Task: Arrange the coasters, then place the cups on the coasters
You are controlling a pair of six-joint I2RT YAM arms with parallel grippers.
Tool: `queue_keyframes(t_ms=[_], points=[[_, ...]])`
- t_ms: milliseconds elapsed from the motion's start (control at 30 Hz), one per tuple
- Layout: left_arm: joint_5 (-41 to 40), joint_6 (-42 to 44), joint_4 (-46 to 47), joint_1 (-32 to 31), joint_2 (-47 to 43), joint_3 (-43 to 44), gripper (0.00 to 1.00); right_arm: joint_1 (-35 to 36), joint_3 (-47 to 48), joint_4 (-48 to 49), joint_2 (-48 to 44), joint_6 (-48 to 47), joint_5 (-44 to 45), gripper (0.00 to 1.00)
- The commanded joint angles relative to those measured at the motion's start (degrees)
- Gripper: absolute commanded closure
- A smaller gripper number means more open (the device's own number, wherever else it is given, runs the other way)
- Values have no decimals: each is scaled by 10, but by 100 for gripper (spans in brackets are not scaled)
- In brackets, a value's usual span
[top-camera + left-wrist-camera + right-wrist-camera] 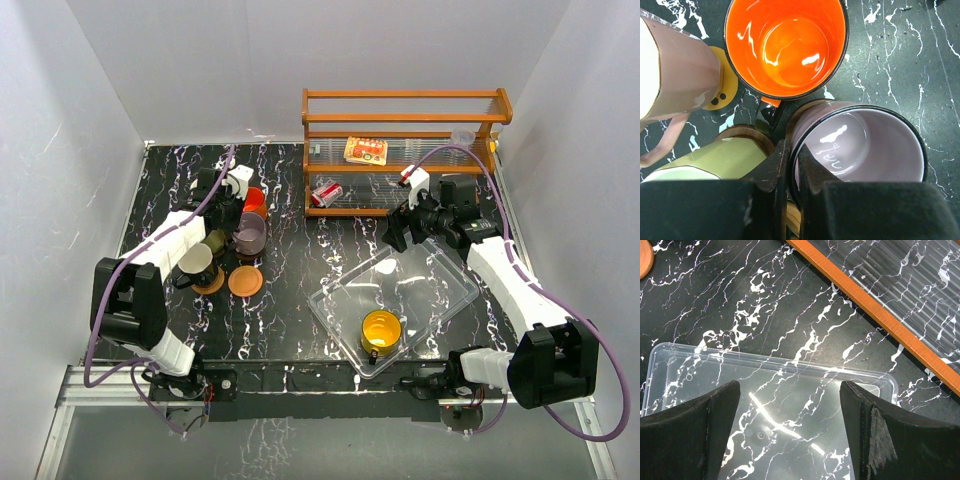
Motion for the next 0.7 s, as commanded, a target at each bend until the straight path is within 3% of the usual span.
queue_keyframes(t_ms=[0,667], points=[[12,2,19,5,-7,15,100,-3,-1,32,-7,-11,-9,20],[15,9,6,9,6,7,100,-4,0,27,0,-15,-12,20]])
